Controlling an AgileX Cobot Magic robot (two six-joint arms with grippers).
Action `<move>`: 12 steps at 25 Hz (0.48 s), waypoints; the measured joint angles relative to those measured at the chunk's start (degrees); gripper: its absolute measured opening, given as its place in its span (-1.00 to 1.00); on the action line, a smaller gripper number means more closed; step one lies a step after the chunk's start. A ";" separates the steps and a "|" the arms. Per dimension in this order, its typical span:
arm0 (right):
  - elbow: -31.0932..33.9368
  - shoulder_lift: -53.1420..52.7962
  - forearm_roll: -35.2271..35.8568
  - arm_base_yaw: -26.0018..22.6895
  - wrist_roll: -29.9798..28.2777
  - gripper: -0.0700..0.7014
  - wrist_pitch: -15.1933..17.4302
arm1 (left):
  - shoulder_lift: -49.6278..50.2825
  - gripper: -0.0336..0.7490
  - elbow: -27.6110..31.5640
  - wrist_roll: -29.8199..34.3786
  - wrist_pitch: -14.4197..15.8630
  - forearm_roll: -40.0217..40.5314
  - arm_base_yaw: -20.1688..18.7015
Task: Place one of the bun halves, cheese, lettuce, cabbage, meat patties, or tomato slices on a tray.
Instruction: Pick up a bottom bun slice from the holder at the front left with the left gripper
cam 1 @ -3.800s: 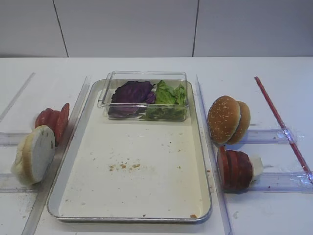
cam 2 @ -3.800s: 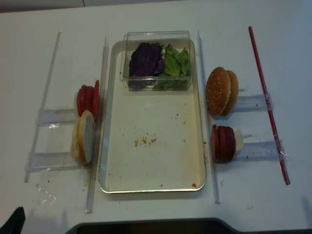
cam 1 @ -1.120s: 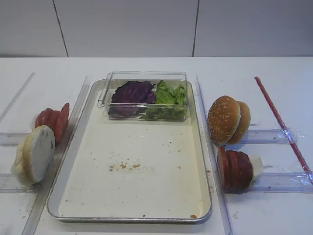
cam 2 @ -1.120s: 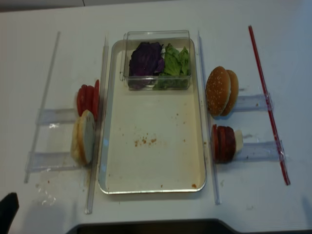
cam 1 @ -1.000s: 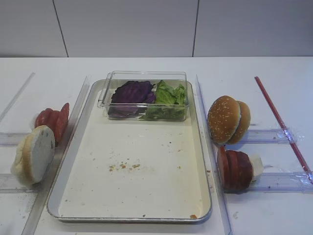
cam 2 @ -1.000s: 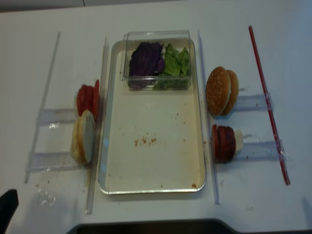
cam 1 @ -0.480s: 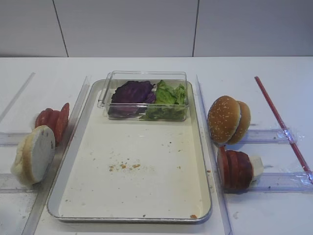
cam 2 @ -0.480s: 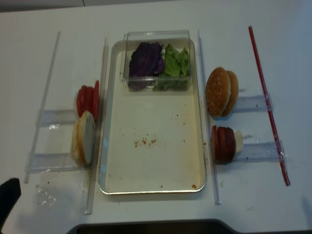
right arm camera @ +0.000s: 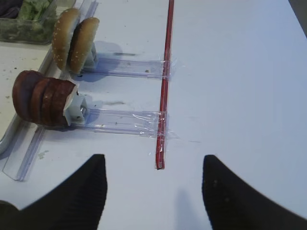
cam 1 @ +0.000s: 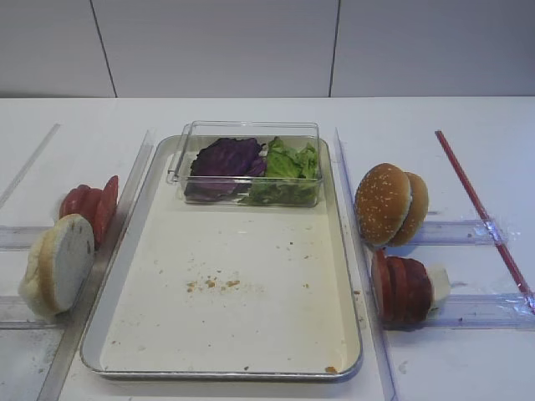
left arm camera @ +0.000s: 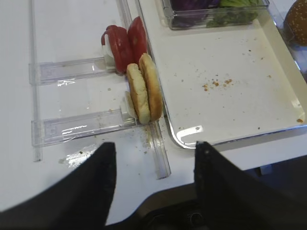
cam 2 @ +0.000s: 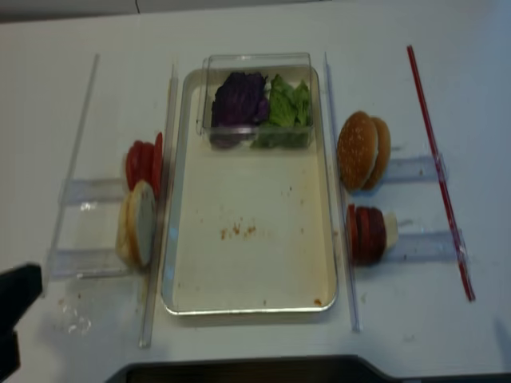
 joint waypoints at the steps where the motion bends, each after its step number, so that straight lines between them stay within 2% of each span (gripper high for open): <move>1: 0.00 0.00 0.00 0.00 0.00 0.36 0.00 | 0.76 -0.09 -0.28 -0.01 0.00 -0.10 0.00; 5: 0.00 0.00 0.00 0.00 0.10 0.36 0.00 | 4.92 -0.16 -2.15 -0.09 0.00 -4.12 0.00; 12: 0.00 0.00 0.00 0.00 0.10 0.36 0.00 | 10.25 -0.17 -3.12 0.94 0.00 -7.56 -0.29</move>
